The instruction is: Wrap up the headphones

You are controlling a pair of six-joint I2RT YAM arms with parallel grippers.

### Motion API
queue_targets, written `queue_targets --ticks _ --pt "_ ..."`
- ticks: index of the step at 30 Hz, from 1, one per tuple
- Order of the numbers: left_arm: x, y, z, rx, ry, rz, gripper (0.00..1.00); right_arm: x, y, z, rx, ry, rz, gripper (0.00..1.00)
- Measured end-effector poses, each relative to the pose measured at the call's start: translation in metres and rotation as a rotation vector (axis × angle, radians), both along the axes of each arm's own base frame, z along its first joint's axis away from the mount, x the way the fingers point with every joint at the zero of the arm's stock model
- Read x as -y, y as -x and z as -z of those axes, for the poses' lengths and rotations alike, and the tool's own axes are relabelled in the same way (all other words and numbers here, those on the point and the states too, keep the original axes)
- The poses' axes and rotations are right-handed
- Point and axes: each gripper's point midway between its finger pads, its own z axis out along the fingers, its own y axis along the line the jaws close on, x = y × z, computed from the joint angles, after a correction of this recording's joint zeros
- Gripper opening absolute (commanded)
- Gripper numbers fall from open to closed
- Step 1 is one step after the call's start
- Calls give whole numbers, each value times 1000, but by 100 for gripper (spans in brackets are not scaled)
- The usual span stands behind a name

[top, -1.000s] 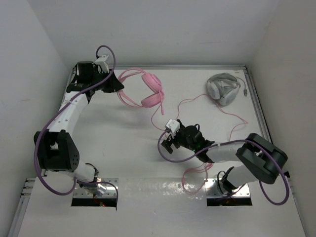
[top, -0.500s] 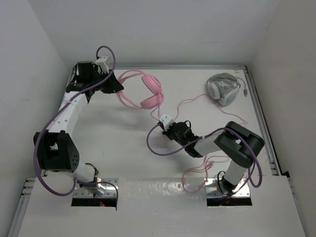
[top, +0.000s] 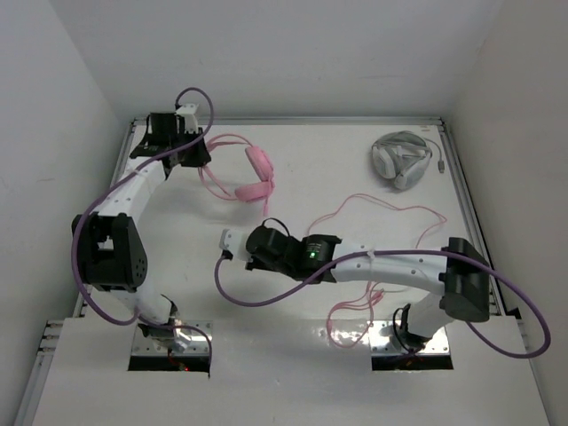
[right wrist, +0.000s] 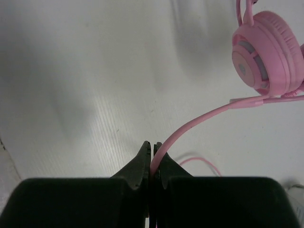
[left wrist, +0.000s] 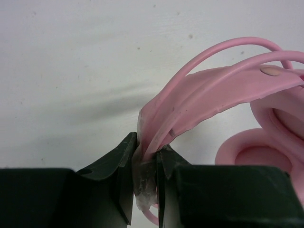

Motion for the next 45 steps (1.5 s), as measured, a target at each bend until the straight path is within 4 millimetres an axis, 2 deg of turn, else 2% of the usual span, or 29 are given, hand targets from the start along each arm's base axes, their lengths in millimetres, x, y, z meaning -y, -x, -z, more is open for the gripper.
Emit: queue_targets --ticks 4,6,8,12,15,17,20,24,26,29,30,31,33,34,36,37,39,42,45 --pt "9 1 11 3 -131 30 0 23 5 13 10 143 36 0" --pt "23 4 13 33 -208 81 0 36 -2 7 64 171 64 0" --pt "39 12 19 50 -275 144 0 48 -13 -11 134 170 90 0" --pt "71 32 34 38 -346 297 0 66 -40 -65 258 72 162 0" --pt "81 43 38 21 -351 366 0 79 -68 -95 316 -12 227 0" --pt "86 48 36 20 -339 392 0 89 -90 -105 342 -54 279 0" --pt "92 55 27 38 -329 417 0 102 -115 -105 367 -88 336 0" --pt "116 73 12 74 -309 493 0 101 -140 -100 363 -135 363 0" --pt "129 84 10 73 -277 545 0 100 -152 -98 361 -161 377 0" --pt "138 95 10 50 -233 585 0 103 -169 -93 337 -198 404 1" --pt "139 98 10 44 -222 591 0 105 -174 -91 323 -217 412 3" --pt "139 101 9 39 -215 594 0 108 -179 -89 305 -236 419 18" --pt "138 104 7 32 -204 598 0 116 -188 -88 277 -287 446 30" --pt "138 107 6 31 -197 604 0 118 -191 -87 261 -314 451 47" --pt "142 114 2 26 -169 632 0 128 -200 -80 218 -375 469 58" --pt "145 117 0 22 -155 648 0 134 -204 -76 195 -398 481 67" --pt "149 125 -3 4 -123 680 0 147 -211 -66 144 -443 505 70" --pt "150 133 -11 -20 -78 709 0 152 -222 -51 76 -490 504 76" --pt "146 128 -34 -4 -14 695 0 135 -223 -22 -22 -511 453 82"
